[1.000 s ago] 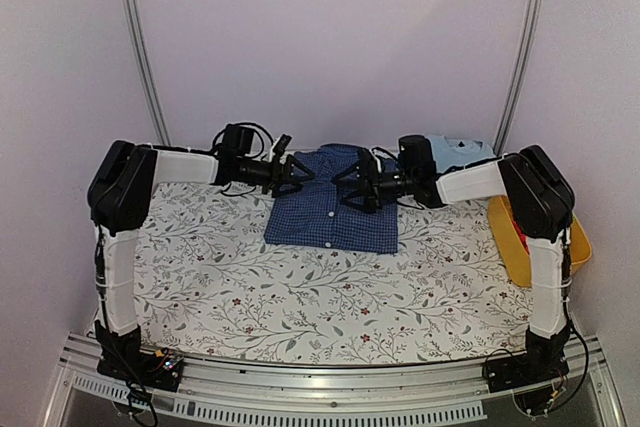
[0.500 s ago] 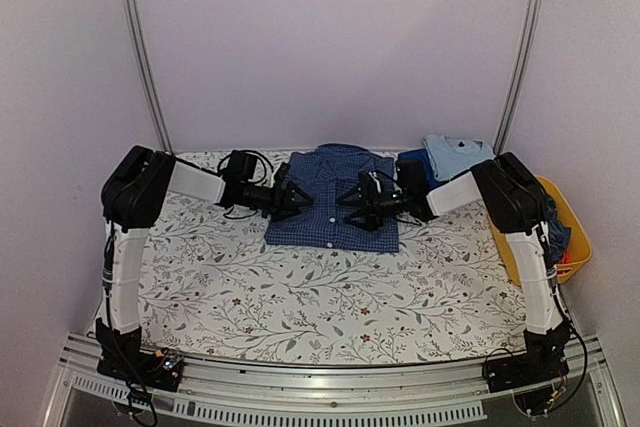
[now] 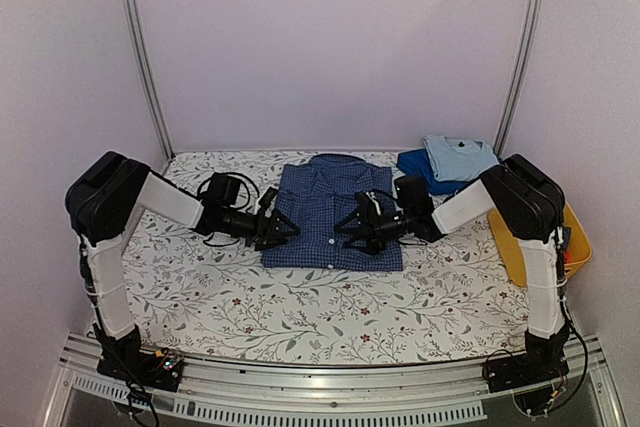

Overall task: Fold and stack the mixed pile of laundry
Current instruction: Smooth out the 2/3-rectangle-folded T-shirt at the center of the board.

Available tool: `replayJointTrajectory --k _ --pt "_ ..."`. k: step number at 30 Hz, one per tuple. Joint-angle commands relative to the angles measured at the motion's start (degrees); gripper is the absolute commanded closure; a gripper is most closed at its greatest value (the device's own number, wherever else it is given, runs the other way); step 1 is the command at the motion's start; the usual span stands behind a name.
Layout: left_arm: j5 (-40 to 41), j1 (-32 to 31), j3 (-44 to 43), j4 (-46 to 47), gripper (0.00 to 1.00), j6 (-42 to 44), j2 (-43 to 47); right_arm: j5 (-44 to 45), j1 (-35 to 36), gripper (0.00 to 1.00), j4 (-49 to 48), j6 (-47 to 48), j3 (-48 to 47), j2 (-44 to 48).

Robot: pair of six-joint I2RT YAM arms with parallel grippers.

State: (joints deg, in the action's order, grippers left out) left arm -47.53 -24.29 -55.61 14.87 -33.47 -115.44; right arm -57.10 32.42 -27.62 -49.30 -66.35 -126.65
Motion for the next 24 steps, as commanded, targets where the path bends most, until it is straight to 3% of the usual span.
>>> replayJointTrajectory --k 1,7,12,15,24 --pt "3.0 -1.4 4.8 -7.5 0.11 -0.8 2.0 0.7 4.9 0.15 2.8 -2.0 8.8 -0.4" --pt "2.5 -3.2 6.1 -12.9 0.1 3.9 12.1 0.5 4.1 0.15 3.9 -1.2 10.8 8.2" --pt "4.0 -2.2 -0.9 -17.9 0.09 6.7 12.0 2.3 1.4 0.19 8.5 -0.4 3.6 11.7" --pt "4.4 -2.1 -5.6 -17.9 0.1 6.4 9.9 4.3 -0.9 0.3 12.9 1.0 -3.3 9.0" --pt "6.3 -0.7 -10.0 -15.9 0.11 3.8 6.9 9.6 -3.8 0.78 32.6 7.9 -19.0 -1.3"
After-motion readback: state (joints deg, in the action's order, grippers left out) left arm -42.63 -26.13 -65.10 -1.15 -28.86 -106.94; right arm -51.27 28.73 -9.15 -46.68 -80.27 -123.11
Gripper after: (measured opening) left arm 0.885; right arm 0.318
